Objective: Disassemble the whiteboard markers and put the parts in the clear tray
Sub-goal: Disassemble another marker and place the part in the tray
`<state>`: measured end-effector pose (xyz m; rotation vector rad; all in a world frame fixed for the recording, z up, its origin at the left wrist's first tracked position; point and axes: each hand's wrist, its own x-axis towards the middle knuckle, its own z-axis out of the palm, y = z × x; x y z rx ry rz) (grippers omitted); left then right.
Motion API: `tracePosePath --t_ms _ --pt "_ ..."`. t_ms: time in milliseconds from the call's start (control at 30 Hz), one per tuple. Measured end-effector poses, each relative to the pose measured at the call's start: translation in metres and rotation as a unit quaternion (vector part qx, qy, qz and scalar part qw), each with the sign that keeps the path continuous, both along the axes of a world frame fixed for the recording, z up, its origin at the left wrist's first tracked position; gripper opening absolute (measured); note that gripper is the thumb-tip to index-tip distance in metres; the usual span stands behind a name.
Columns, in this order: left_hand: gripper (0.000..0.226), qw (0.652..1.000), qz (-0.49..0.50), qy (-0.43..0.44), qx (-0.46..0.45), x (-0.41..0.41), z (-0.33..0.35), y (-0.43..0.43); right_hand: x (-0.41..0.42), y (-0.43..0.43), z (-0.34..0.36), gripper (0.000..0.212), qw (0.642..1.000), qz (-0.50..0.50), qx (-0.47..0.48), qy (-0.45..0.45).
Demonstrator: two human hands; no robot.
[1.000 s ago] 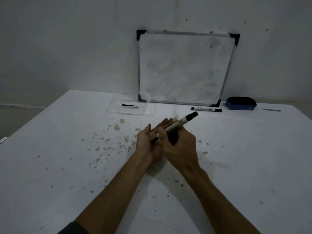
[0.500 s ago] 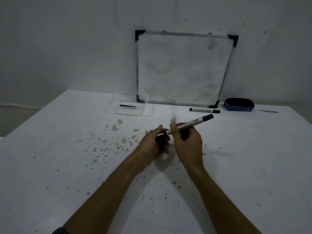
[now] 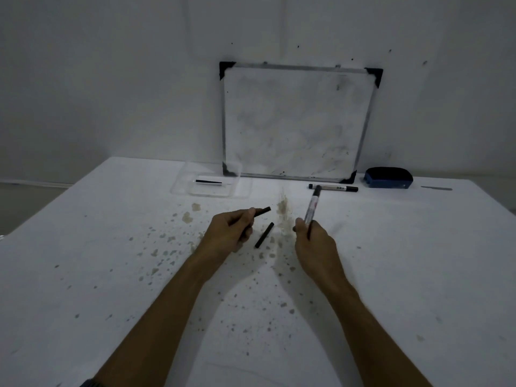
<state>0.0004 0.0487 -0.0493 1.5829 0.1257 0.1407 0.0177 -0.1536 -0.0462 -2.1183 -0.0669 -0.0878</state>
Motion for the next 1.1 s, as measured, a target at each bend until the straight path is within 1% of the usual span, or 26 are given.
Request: tracePosePath --t_ms 67,100,167,267,333,400,433,500,567,633,700,800,833,867,967,1033,1100 --pt "0.02 0.999 0.035 -0.015 0.022 0.001 -0.003 0.005 -0.005 0.0 -0.005 0.044 0.989 0.014 -0.135 -0.063" --pt "0.015 0.999 0.044 -0.019 0.026 0.002 -0.005 0.006 -0.006 0.001 -0.007 0.045 0.978 0.016 -0.191 -0.077" --pt "0.012 0.998 0.049 -0.028 0.035 0.003 -0.008 0.008 -0.01 0.004 -0.01 0.046 0.953 0.014 -0.289 -0.091" --pt "0.013 0.997 0.036 -0.048 0.057 0.005 -0.012 0.007 -0.014 0.01 -0.014 0.043 0.929 0.008 -0.358 -0.097" --pt "0.012 0.995 0.02 -0.062 0.074 0.004 -0.014 0.005 -0.017 0.014 -0.019 0.044 0.92 -0.006 -0.382 -0.091" --pt "0.01 0.994 0.013 -0.069 0.083 0.001 -0.015 0.005 -0.018 0.015 -0.021 0.049 0.926 -0.013 -0.364 -0.095" --pt "0.009 0.994 0.007 -0.065 0.088 0.0 -0.013 0.005 -0.018 0.015 -0.02 0.053 0.935 -0.008 -0.336 -0.112" --pt "0.01 0.994 -0.022 -0.045 0.097 -0.005 -0.007 0.007 -0.019 0.014 -0.017 0.056 0.957 0.016 -0.237 -0.165" --pt "0.012 0.992 -0.052 -0.029 0.111 -0.01 0.002 0.01 -0.02 0.016 -0.011 0.047 0.963 0.055 -0.147 -0.219" --pt "0.014 0.989 -0.067 -0.023 0.131 -0.013 0.012 0.015 -0.022 0.02 -0.006 0.031 0.956 0.086 -0.1 -0.261" --pt "0.017 0.987 -0.079 -0.024 0.138 -0.017 0.02 0.021 -0.023 0.026 -0.002 0.016 0.954 0.106 -0.076 -0.271" --pt "0.019 0.986 -0.095 -0.024 0.134 -0.021 0.031 0.035 -0.021 0.037 0.006 0.009 0.955 0.133 -0.052 -0.26" --pt "0.019 0.983 -0.098 -0.029 0.154 -0.023 0.034 0.041 -0.019 0.041 0.01 0.008 0.955 0.144 -0.044 -0.254" --pt "0.018 0.975 -0.094 -0.041 0.195 -0.025 0.037 0.047 -0.016 0.046 0.015 0.008 0.956 0.156 -0.039 -0.245" --pt "0.021 0.931 -0.053 -0.088 0.349 -0.025 0.044 0.069 -0.003 0.068 0.026 0.009 0.963 0.182 -0.032 -0.195" --pt "0.023 0.903 -0.031 -0.113 0.415 -0.019 0.051 0.086 0.014 0.085 0.031 0.013 0.968 0.195 -0.023 -0.157" --pt "0.019 0.879 -0.017 -0.114 0.462 -0.006 0.058 0.106 0.035 0.099 0.032 0.021 0.972 0.199 -0.007 -0.128"
